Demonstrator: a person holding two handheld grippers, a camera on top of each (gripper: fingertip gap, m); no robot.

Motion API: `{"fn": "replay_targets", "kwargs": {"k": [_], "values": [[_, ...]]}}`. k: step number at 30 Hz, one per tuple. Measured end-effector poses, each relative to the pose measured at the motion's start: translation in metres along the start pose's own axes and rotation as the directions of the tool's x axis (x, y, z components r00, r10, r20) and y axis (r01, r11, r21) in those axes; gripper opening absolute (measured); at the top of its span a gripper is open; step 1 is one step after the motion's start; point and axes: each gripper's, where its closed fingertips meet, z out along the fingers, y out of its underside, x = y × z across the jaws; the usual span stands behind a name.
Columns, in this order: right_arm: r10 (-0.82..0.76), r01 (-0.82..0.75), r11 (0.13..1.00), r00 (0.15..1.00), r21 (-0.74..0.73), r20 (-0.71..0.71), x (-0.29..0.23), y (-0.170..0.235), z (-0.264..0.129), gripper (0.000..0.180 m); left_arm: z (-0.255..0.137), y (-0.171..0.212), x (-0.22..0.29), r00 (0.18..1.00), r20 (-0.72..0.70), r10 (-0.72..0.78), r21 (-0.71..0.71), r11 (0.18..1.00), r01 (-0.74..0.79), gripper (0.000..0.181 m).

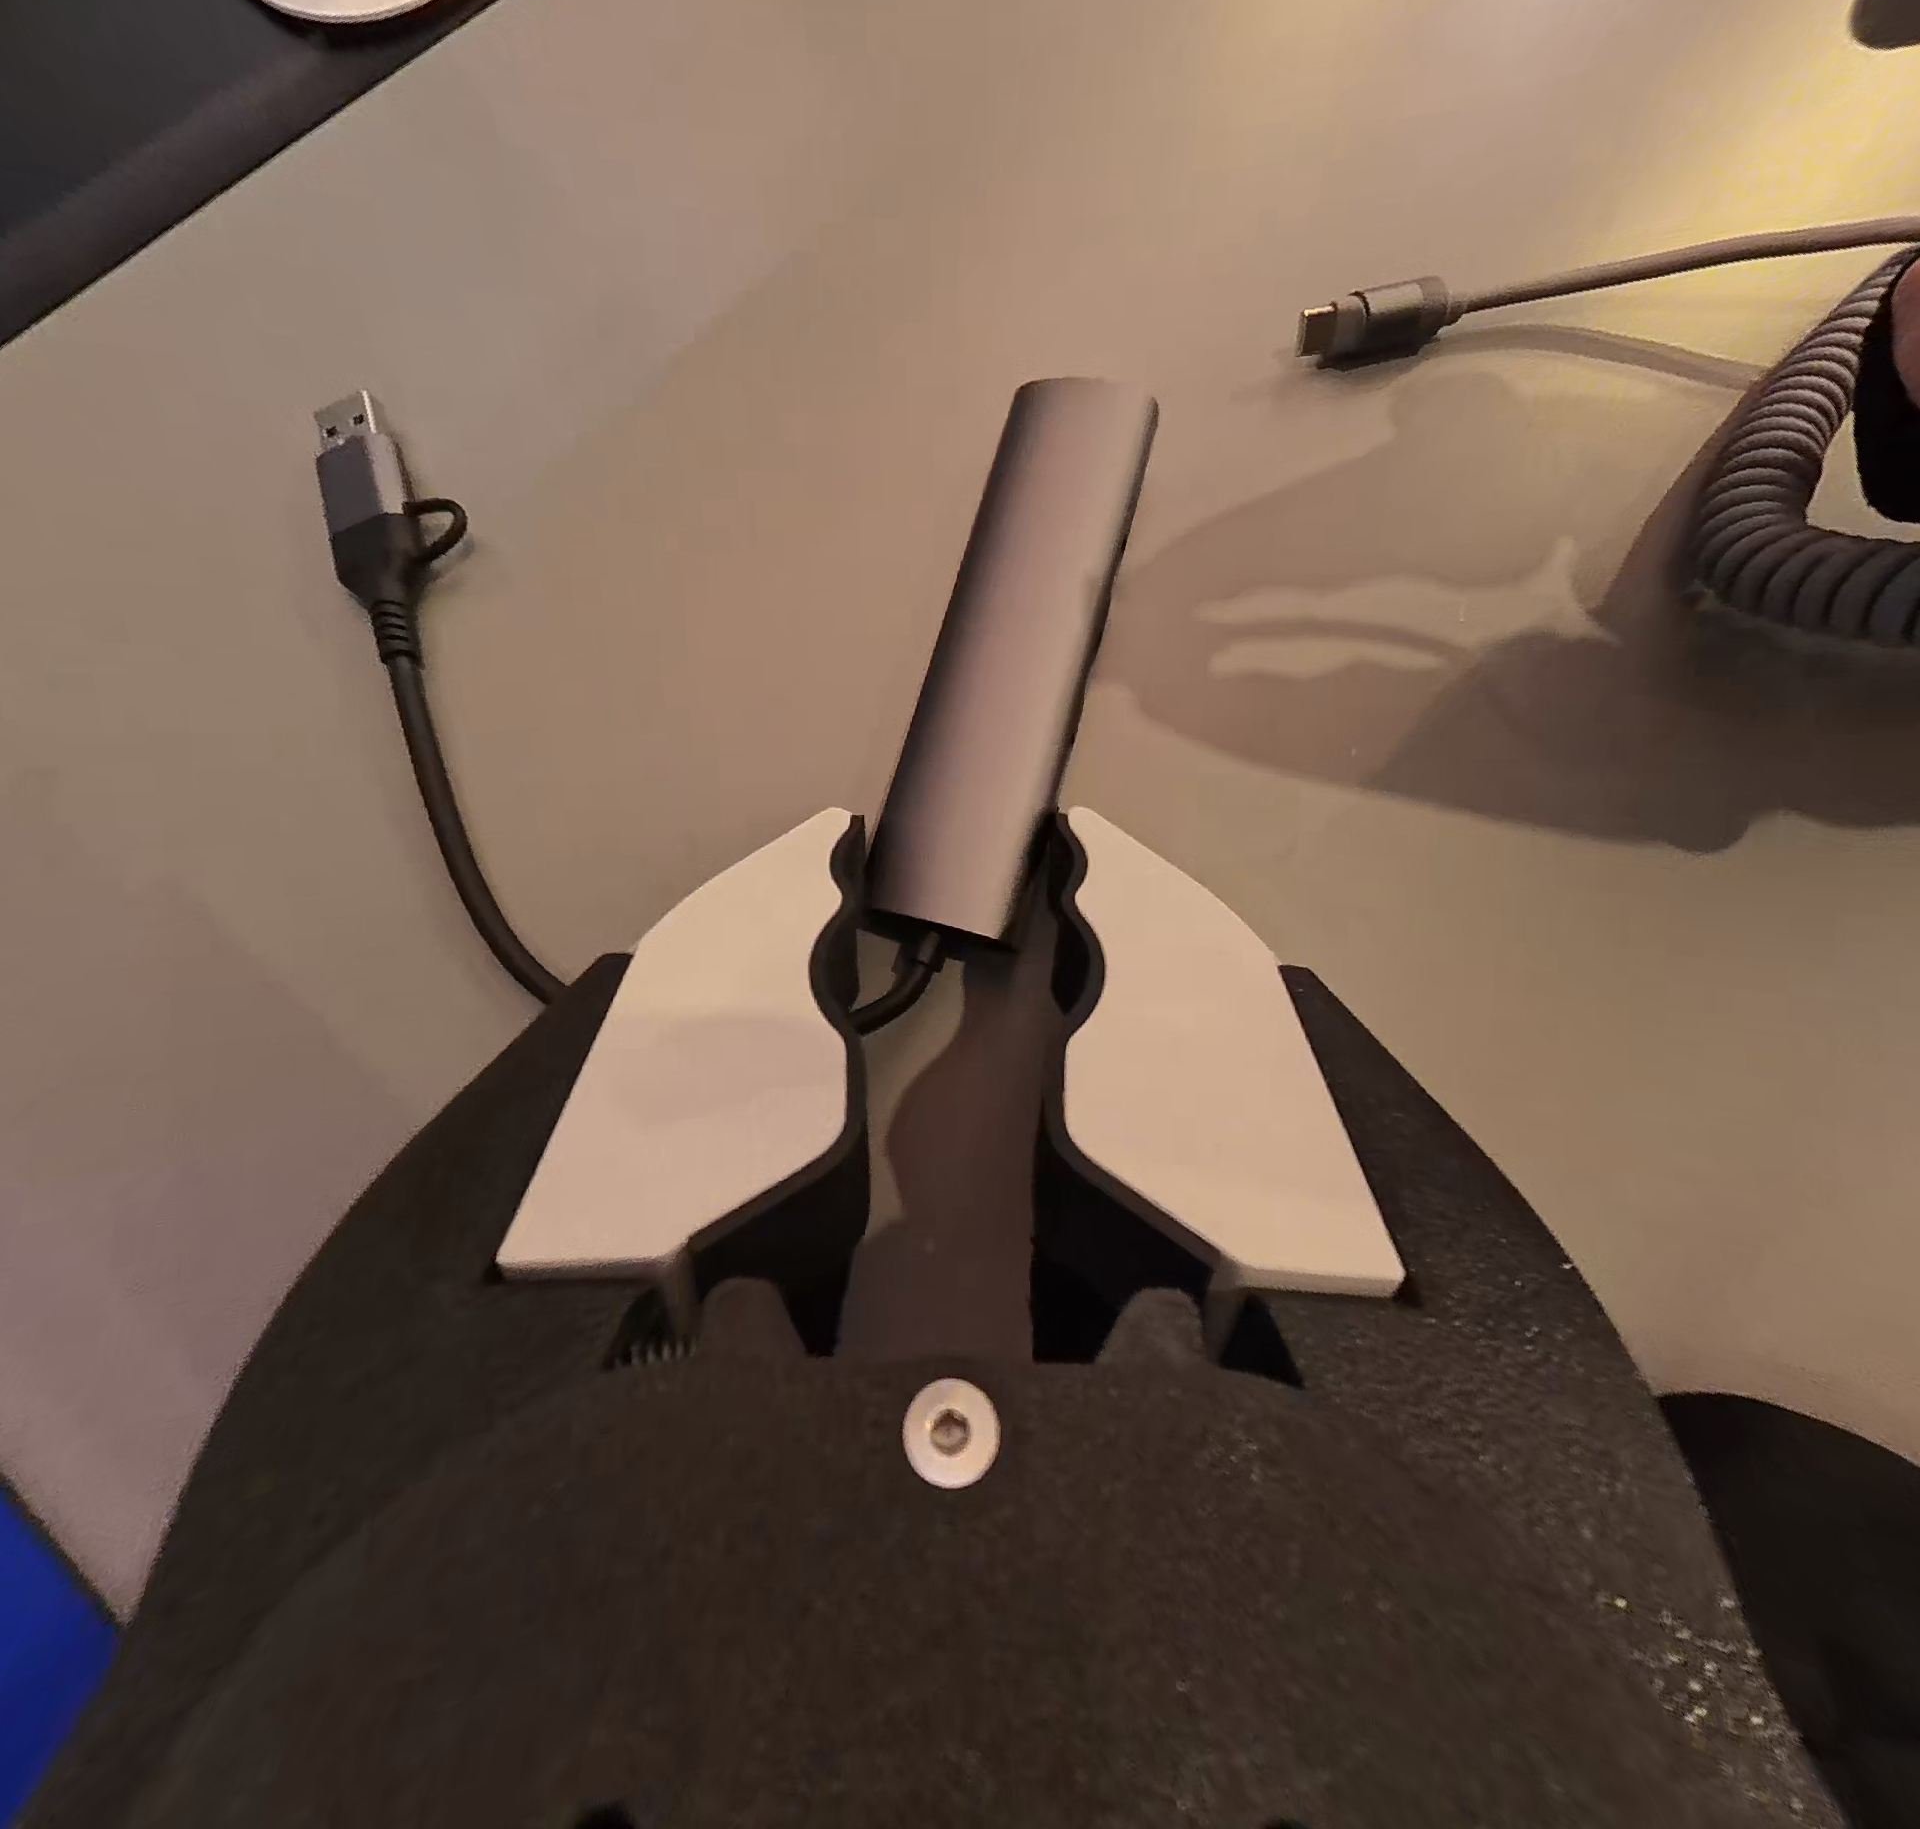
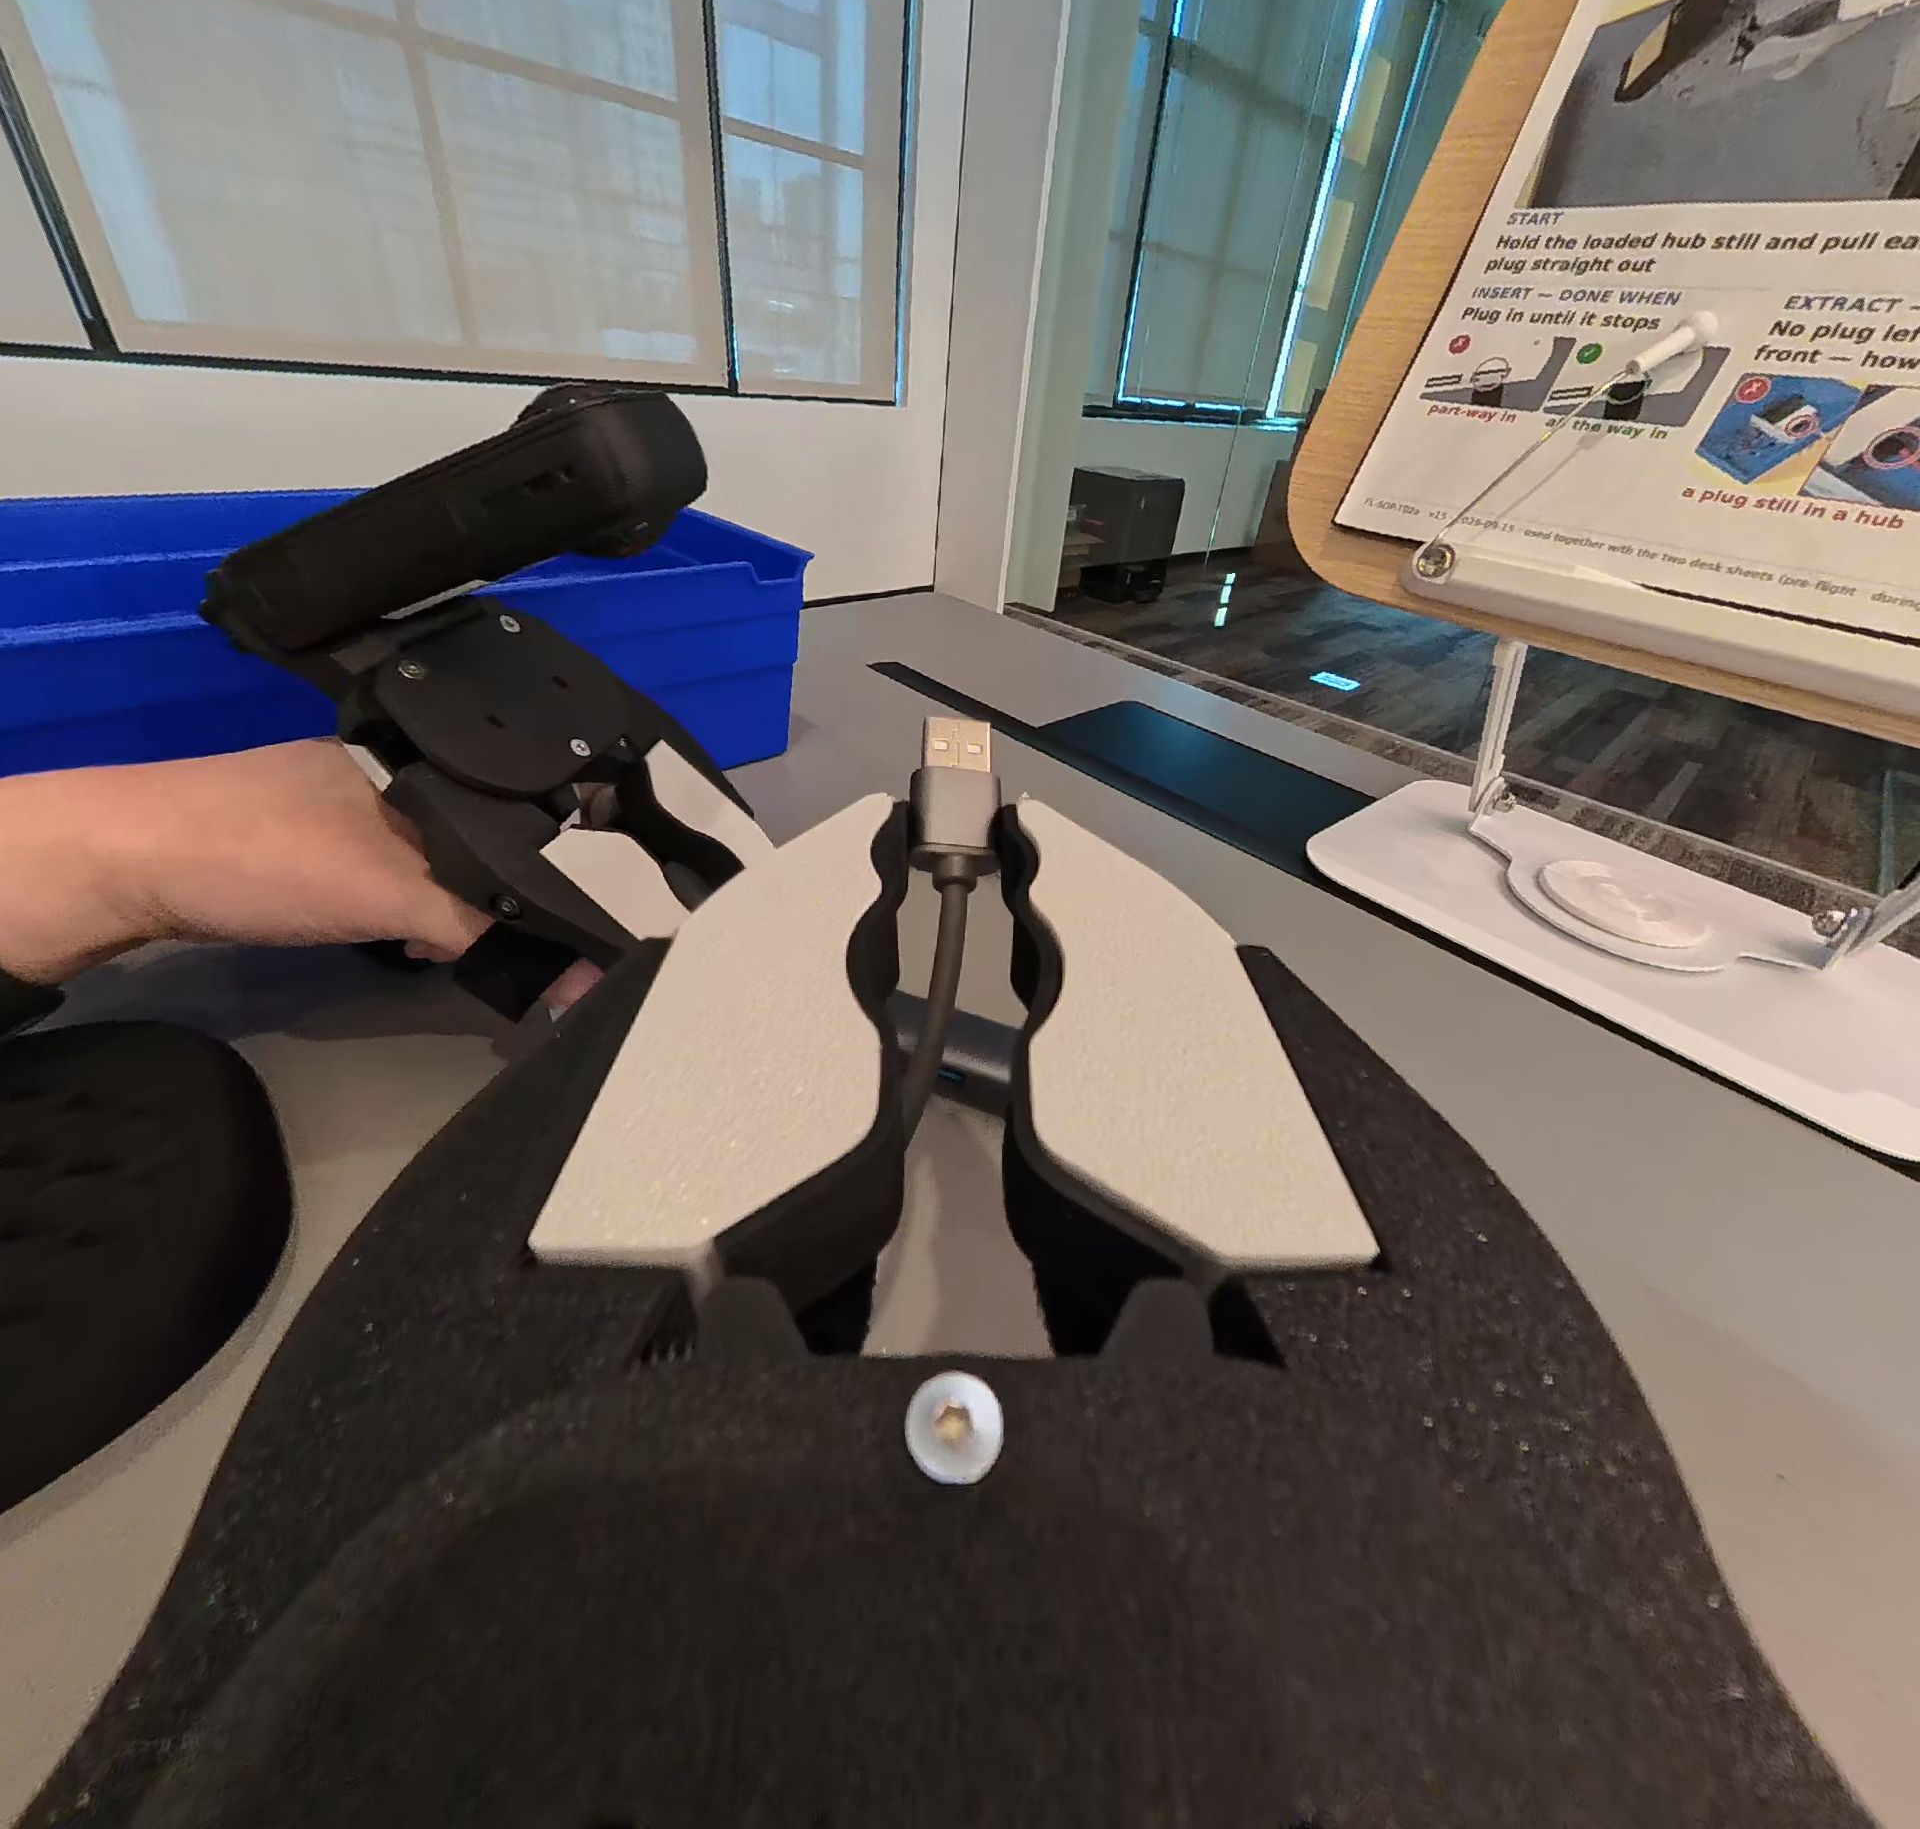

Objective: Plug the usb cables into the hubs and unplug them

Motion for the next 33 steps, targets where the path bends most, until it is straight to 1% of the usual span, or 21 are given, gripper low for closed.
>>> {"fn": "replay_targets", "kwargs": {"k": [6,9,13,15,17,19,22,26,33], "values": [[0.001,-0.001,0.998,1.0,-0.057,-0.009,-0.004,0.008,0.001,0.016,-0.003,0.002,0.0,0.998,0.042,-0.047,0.011,0.999,0.047,0.032],[-0.041,0.041,0.991,0.999,-0.126,0.001,-0.01,0.016,0.004,0.016,-0.009,-0.002,-0.002,0.991,0.066,-0.117,0.034,0.993,0.115,0.032],[-0.083,0.082,0.963,0.997,-0.257,0.008,-0.016,0.033,0.008,0.016,-0.028,-0.02,-0.006,0.973,0.131,-0.19,0.121,0.977,0.174,0.032],[-0.087,0.087,0.949,0.996,-0.304,0.015,-0.018,0.04,0.011,0.016,-0.039,-0.028,-0.01,0.964,0.211,-0.162,0.146,0.98,0.132,0.032],[-0.081,0.08,0.944,0.997,-0.32,0.009,-0.018,0.042,0.012,0.016,-0.046,-0.034,-0.012,0.953,0.283,-0.106,0.152,0.986,0.065,0.031],[-0.06,0.059,0.939,0.998,-0.34,0.007,-0.018,0.045,0.015,0.016,-0.05,-0.041,-0.01,0.947,0.314,-0.076,0.165,0.986,0.024,0.031],[-0.042,0.032,0.935,0.999,-0.354,-0.021,-0.011,0.049,0.017,0.016,-0.048,-0.048,-0.004,0.949,0.307,-0.068,0.182,0.983,0.011,0.031],[0.001,-0.015,0.94,0.999,-0.34,-0.041,-0.006,0.048,0.018,0.016,-0.044,-0.048,0.0,0.946,0.32,-0.043,0.16,0.987,-0.01,0.031],[-0.053,0.033,0.932,0.997,-0.361,-0.047,-0.006,0.052,0.02,0.016,-0.039,-0.051,0.008,0.948,0.316,-0.025,0.147,0.989,-0.023,0.031]]}}
